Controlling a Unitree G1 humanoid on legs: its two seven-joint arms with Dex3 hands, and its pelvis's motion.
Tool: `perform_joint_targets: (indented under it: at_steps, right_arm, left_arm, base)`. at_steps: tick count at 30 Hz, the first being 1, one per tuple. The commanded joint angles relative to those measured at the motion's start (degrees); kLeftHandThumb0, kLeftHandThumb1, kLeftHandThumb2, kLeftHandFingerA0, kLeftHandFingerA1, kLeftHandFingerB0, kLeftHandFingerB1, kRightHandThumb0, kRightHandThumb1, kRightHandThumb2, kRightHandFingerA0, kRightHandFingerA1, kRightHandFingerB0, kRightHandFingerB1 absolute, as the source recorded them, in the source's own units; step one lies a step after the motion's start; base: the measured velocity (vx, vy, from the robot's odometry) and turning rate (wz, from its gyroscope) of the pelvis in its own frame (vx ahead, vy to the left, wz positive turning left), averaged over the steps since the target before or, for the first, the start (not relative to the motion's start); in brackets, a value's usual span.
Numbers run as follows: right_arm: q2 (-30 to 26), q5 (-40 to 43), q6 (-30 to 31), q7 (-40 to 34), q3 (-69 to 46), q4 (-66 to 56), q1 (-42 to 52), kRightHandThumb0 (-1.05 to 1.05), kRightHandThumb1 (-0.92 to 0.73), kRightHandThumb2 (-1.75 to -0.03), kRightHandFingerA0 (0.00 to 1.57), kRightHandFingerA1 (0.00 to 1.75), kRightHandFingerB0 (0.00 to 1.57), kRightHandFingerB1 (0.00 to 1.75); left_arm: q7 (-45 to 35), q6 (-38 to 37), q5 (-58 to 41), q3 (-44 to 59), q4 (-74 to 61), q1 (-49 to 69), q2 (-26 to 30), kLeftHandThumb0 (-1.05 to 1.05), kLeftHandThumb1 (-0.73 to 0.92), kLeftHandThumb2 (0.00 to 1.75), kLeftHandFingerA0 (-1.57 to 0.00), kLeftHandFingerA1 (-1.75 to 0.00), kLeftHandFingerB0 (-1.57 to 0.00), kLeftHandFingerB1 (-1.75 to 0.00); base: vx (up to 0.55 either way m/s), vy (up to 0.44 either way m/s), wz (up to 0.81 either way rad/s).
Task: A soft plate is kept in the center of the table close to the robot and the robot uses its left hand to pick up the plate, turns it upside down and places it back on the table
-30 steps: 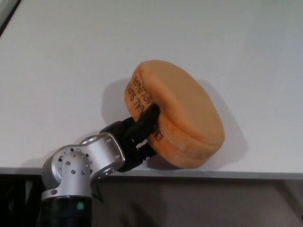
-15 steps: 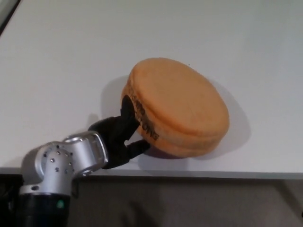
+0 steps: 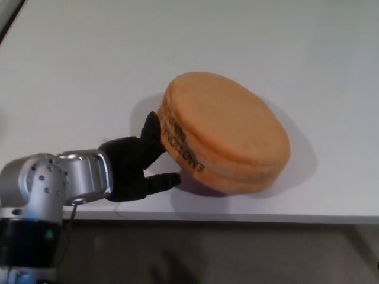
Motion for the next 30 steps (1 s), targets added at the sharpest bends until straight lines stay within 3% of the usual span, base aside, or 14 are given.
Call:
perform_joint_targets:
  at_steps: [1,2,11,14,15,16,17,21,22,23,25,28,29,30]
  right_arm:
    - [0.0,1.6,1.4,0.6,-0.1,-0.7,0.1,-0.84,-0.74,-1.06,0.5,0.59,0.18,0.46]
    - [0.0,1.9,1.6,0.7,-0.3,-0.6,0.1,-0.78,-0.85,-0.66,0.56,0.47,0.23,0.32]
    - [-0.2,1.2,2.0,0.7,-0.1,-0.8,0.2,-0.77,-0.87,-0.66,0.54,0.48,0.23,0.33]
    - [-0.1,1.8,2.0,1.2,-0.2,-0.5,0.1,-0.76,-0.86,-0.66,0.54,0.49,0.23,0.34]
    - [-0.1,2.1,2.3,1.3,-0.2,-0.8,0.4,-0.79,-0.72,-1.05,0.48,0.59,0.18,0.47]
    - [0.0,2.2,2.4,1.2,-0.3,-1.0,0.5,-0.79,-0.72,-1.05,0.48,0.59,0.18,0.47]
    - [0.0,2.1,2.4,1.1,-0.4,-1.1,0.6,-0.76,-0.86,-0.66,0.54,0.49,0.25,0.34]
    - [0.1,1.6,2.0,0.8,-0.1,-0.2,0.3,-0.77,-0.86,-0.66,0.56,0.48,0.29,0.33]
    - [0.1,1.8,2.1,0.9,-0.1,-0.2,0.3,-0.76,-0.86,-0.66,0.56,0.48,0.29,0.33]
    - [0.1,1.7,1.8,0.8,-0.1,-0.1,0.2,-0.76,-0.86,-0.67,0.58,0.49,0.3,0.33]
    - [0.1,1.5,1.4,0.7,-0.2,0.1,0.2,-0.75,-0.87,-0.66,0.58,0.49,0.3,0.33]
    - [0.1,1.2,1.5,0.5,-0.1,-0.3,0.5,-0.76,-0.87,-0.67,0.58,0.48,0.3,0.33]
    - [-0.2,1.6,1.9,0.7,-0.3,-0.3,0.3,-0.76,-0.87,-0.67,0.57,0.49,0.32,0.34]
    - [-0.3,1.7,2.0,0.7,-0.4,-0.2,0.0,-0.77,-0.72,-1.07,0.51,0.6,0.25,0.48]
  left_arm:
    - [-5.5,2.6,2.8,-2.3,-2.3,0.3,4.4,-1.0,0.92,0.81,0.0,0.0,0.0,0.0]
    - [-6.1,1.7,3.2,-2.8,-3.3,0.9,5.0,-0.99,0.92,0.82,0.0,0.0,0.0,0.0]
    - [-8.0,0.5,6.3,-2.7,-15.5,7.8,13.0,-1.02,0.92,0.86,0.0,0.0,0.0,0.0]
    - [-8.3,0.6,6.8,-2.2,-18.3,9.2,14.6,-1.01,0.92,0.74,0.0,0.0,0.0,0.0]
    - [-8.5,0.8,6.9,-1.9,-20.2,10.1,15.7,-1.0,0.92,0.78,0.0,0.0,0.0,0.0]
    - [-8.7,0.9,7.0,-1.8,-21.2,10.5,16.1,-1.0,0.92,0.78,0.0,0.0,0.0,0.0]
    - [-9.0,0.8,7.1,-1.6,-22.2,11.2,16.6,-1.01,0.92,0.82,0.0,0.0,0.0,0.0]
    - [-9.4,-1.0,7.6,0.5,-27.5,15.8,17.7,-0.94,0.92,0.78,0.0,0.0,0.0,0.0]
    - [-9.4,-1.1,7.8,0.8,-28.2,16.4,17.7,-0.97,0.92,0.83,0.0,0.0,0.0,0.0]
    - [-9.8,-2.0,8.1,1.3,-29.5,17.8,18.0,-1.05,0.82,1.2,0.0,-0.19,0.0,-0.02]
    - [-10.5,-5.0,9.1,2.0,-32.1,20.8,18.2,-1.05,0.83,1.2,0.0,-0.17,0.0,-0.02]
    - [-11.6,-13.3,12.4,2.2,-35.3,26.2,17.7,-1.05,0.85,1.19,0.0,-0.14,0.0,-0.01]
    - [-12.4,-20.2,15.7,1.4,-36.8,30.2,17.6,-1.03,0.86,1.21,0.0,-0.12,0.0,0.0]
    - [-12.9,-25.8,19.0,0.3,-37.6,32.9,18.0,-0.95,0.83,1.21,0.0,-0.17,0.0,-0.07]
  base:
    - [0.0,0.0,0.0]
    - [0.0,0.0,0.0]
    - [0.0,0.0,0.0]
    - [0.0,0.0,0.0]
    - [0.0,0.0,0.0]
    - [0.0,0.0,0.0]
    - [0.0,0.0,0.0]
    - [0.0,0.0,0.0]
    - [0.0,0.0,0.0]
    - [0.0,0.0,0.0]
    - [0.0,0.0,0.0]
    - [0.0,0.0,0.0]
    - [0.0,0.0,0.0]
    - [0.0,0.0,0.0]
